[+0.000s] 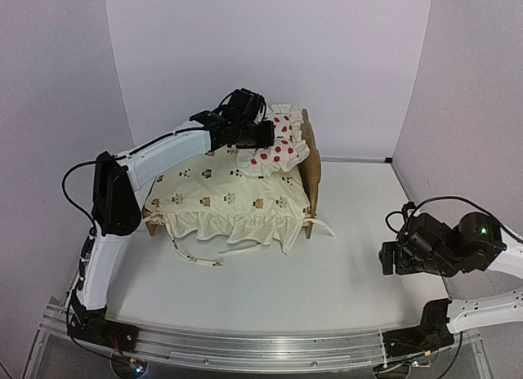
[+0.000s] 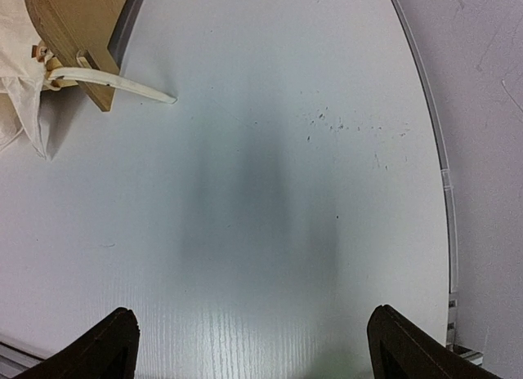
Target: Set up the pet bed
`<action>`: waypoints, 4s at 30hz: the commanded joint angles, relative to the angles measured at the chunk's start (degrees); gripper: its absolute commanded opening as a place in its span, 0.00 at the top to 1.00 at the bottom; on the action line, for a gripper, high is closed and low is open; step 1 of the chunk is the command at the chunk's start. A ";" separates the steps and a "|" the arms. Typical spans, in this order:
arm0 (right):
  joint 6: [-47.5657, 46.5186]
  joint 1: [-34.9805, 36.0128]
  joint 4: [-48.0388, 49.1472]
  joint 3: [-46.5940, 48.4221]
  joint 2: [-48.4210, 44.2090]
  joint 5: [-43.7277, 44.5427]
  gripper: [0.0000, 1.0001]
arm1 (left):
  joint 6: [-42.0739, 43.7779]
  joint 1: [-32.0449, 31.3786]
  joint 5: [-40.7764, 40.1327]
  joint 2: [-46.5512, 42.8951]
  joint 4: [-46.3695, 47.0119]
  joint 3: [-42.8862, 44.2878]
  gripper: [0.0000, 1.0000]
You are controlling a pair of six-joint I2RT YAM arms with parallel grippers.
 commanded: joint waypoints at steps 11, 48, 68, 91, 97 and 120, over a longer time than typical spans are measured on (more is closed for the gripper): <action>0.81 -0.24 -0.07 0.04 -0.09 0.26 0.02 | -3.05 0.56 8.38 2.59 8.44 1.20 1.00; -3.93 -0.23 1.05 4.70 1.60 5.28 0.02 | -1.24 2.53 7.86 -18.81 12.87 -16.89 0.00; -12.66 -0.21 18.59 8.43 15.53 3.70 0.02 | 1.52 2.52 0.49 -61.09 3.19 -67.84 0.00; -11.92 -0.26 25.64 0.36 16.37 4.87 0.02 | -18.08 2.52 -10.40 -72.94 -4.22 -84.35 0.00; -16.47 -0.23 29.46 -2.20 15.79 3.53 0.02 | -11.96 2.49 -4.45 -69.62 -5.46 -83.74 0.00; -25.59 -0.21 41.43 -7.38 16.64 -1.83 0.02 | -9.87 2.43 -9.68 -65.01 2.17 -88.57 0.00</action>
